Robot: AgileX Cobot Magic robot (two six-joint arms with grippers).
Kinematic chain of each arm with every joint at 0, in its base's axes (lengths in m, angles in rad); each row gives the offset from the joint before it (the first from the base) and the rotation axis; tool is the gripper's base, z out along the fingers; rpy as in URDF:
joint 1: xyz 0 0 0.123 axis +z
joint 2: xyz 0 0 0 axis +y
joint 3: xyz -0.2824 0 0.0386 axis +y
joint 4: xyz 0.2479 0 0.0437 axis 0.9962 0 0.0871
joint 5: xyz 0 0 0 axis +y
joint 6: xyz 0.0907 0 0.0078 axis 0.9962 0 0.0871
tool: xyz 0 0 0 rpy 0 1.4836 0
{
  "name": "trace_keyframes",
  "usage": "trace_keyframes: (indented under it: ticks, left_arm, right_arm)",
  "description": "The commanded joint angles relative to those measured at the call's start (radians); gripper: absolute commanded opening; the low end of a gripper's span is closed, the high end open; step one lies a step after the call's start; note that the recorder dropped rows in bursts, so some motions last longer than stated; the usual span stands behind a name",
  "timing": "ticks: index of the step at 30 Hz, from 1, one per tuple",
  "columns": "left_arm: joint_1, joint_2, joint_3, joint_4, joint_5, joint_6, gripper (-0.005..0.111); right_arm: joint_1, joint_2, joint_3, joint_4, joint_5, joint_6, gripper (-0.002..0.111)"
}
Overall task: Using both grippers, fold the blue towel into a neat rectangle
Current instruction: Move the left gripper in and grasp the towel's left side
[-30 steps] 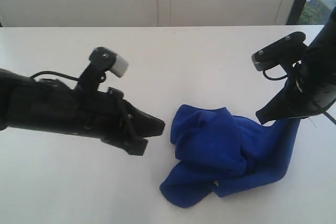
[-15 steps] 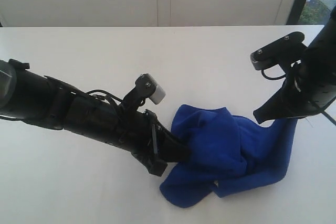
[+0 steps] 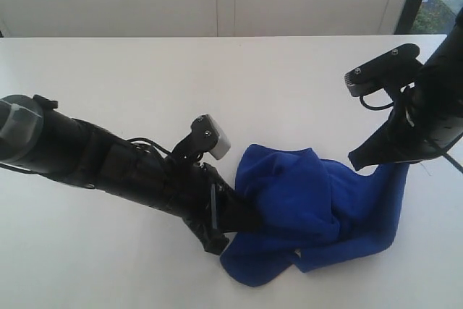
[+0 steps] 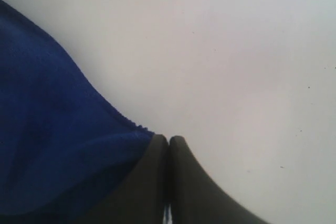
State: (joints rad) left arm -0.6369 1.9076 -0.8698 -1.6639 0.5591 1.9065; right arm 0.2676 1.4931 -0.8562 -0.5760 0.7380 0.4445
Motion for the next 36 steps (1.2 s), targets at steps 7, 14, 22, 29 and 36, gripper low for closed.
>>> trace_keyframes:
  ticks: [7, 14, 22, 29, 36]
  left_arm:
    - [-0.005, 0.000, -0.010, -0.072, 0.049, 0.112, 0.000]
    - [-0.005, -0.006, -0.015, -0.069, 0.063, 0.114, 0.000]
    - [-0.005, -0.053, -0.033, -0.060, -0.047, 0.113, 0.014]
    - [-0.005, -0.033, -0.033, -0.023, -0.006, 0.111, 0.047]
    - [-0.005, 0.024, -0.033, -0.002, 0.015, 0.111, 0.047]
  right_arm:
    - [0.001, 0.001, -0.005, 0.003, -0.012, 0.005, 0.000]
    - [0.001, 0.001, -0.005, 0.007, -0.022, 0.005, 0.000]
    - [0.001, 0.001, -0.005, 0.009, -0.022, 0.005, 0.000]
    - [0.001, 0.001, -0.005, 0.011, -0.022, 0.005, 0.000]
    - [0.001, 0.001, -0.005, 0.017, -0.022, 0.005, 0.000]
